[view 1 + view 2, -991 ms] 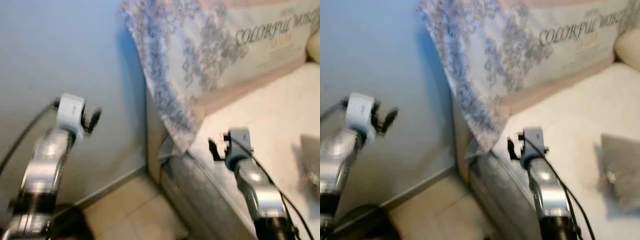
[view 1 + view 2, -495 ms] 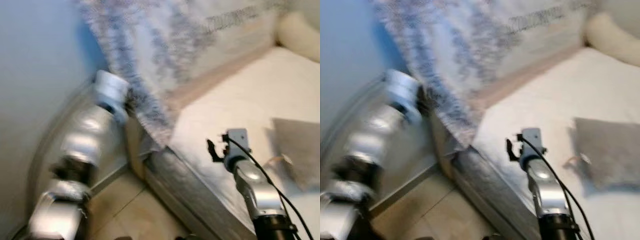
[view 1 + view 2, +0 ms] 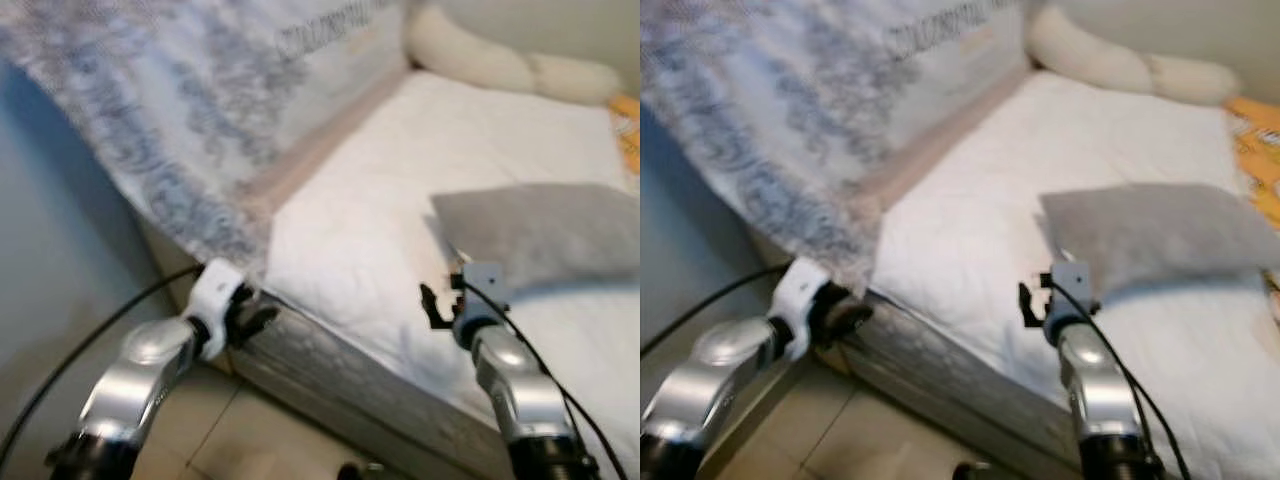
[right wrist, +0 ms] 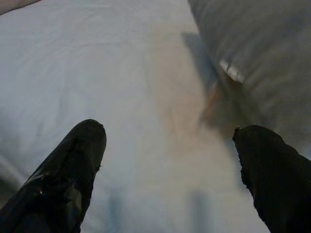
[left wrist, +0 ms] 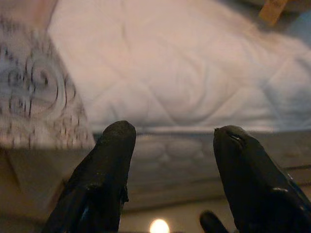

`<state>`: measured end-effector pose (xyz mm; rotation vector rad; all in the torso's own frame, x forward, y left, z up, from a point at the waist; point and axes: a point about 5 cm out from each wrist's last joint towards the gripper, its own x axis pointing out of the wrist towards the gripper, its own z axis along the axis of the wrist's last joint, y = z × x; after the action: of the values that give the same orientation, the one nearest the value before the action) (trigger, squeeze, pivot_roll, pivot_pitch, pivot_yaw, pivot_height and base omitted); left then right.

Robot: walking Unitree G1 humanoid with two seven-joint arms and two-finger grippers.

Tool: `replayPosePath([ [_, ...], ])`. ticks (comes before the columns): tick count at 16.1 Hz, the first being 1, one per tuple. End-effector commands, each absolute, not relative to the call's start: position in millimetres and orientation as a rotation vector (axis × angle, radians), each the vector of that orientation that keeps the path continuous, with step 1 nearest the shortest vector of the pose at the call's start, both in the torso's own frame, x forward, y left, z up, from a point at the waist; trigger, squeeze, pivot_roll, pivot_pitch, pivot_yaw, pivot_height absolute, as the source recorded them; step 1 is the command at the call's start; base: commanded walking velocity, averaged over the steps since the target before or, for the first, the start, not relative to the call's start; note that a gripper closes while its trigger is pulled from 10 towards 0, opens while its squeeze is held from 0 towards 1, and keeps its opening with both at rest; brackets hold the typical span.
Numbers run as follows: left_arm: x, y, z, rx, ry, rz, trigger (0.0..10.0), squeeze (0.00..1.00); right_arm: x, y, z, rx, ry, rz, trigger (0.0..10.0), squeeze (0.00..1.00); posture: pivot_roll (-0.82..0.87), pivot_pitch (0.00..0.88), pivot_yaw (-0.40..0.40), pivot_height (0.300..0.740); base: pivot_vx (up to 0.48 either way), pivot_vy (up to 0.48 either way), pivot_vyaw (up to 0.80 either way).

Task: Clean up the room

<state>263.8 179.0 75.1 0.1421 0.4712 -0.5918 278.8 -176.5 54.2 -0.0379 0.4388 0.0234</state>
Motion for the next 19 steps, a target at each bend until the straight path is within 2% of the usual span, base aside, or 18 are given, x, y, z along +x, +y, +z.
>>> replayPosePath([
  [1, 269.1, 175.6, 83.1, 0.085, 0.431, -0.501, 10.0, 0.0, 282.2, -176.7, 59.8, -0.039, 0.416, 0.025, 10.0, 0.0, 0.04, 0.0, -0.002, 0.74, 0.0, 0.0, -0.69],
  [3, 275.0, 176.1, 85.5, 0.022, 0.373, -0.35, 10.0, 0.0, 288.3, -180.2, 72.0, 0.002, 0.327, -0.002, 10.0, 0.0, 0.03, 0.0, -0.003, 0.74, 0.0, 0.0, -0.68],
  [4, 280.1, 178.4, 89.3, 0.077, 0.317, -0.281, 10.0, 0.0, 291.7, -181.4, 81.0, 0.026, 0.267, -0.016, 10.0, 0.0, 0.03, 0.0, -0.003, 0.74, 0.0, 0.0, -0.69],
  [5, 282.9, 178.1, 94.6, 0.044, 0.273, -0.257, 10.0, 0.0, 294.8, -182.5, 89.2, 0.033, 0.226, -0.021, 10.0, 0.0, 0.02, 0.0, 0.0, 0.74, 0.0, 0.0, -0.69],
  [7, 288.4, 178.1, 111.8, 0.097, 0.124, -0.203, 10.0, 0.0, 299.6, -189.3, 102.7, 0.036, 0.166, -0.035, 10.0, 0.0, 0.01, 0.0, 0.001, 0.74, 0.0, 0.0, -0.69],
  [10, 284.7, 174.1, 106.3, 0.075, 0.18, -0.247, 10.0, 0.0, 300.5, -196.3, 102.6, 0.022, 0.167, -0.058, 10.0, 0.0, 0.0, 0.0, 0.006, 0.74, 0.0, 0.0, -0.67],
  [12, 284.2, 179.7, 104.3, 0.062, 0.18, -0.228, 10.0, 0.0, 305.0, -189.4, 112.0, 0.04, 0.137, -0.014, 10.0, 0.0, -0.01, 0.0, 0.011, 0.74, 0.141, 0.0, 0.0],
  [16, 286.9, 186.5, 104.3, 0.07, 0.195, -0.197, 10.0, 0.0, 307.0, -171.1, 112.5, -0.035, 0.16, 0.08, 10.0, 0.0, -0.01, 0.0, 0.011, 0.74, 0.334, 0.0, 0.0],
  [19, 289.1, 186.6, 106.1, 0.075, 0.183, -0.192, 10.0, 0.0, 307.7, -171.8, 111.3, -0.038, 0.171, 0.075, 10.0, 0.0, -0.01, 0.0, 0.013, 0.74, 0.34, 0.0, 0.0],
])
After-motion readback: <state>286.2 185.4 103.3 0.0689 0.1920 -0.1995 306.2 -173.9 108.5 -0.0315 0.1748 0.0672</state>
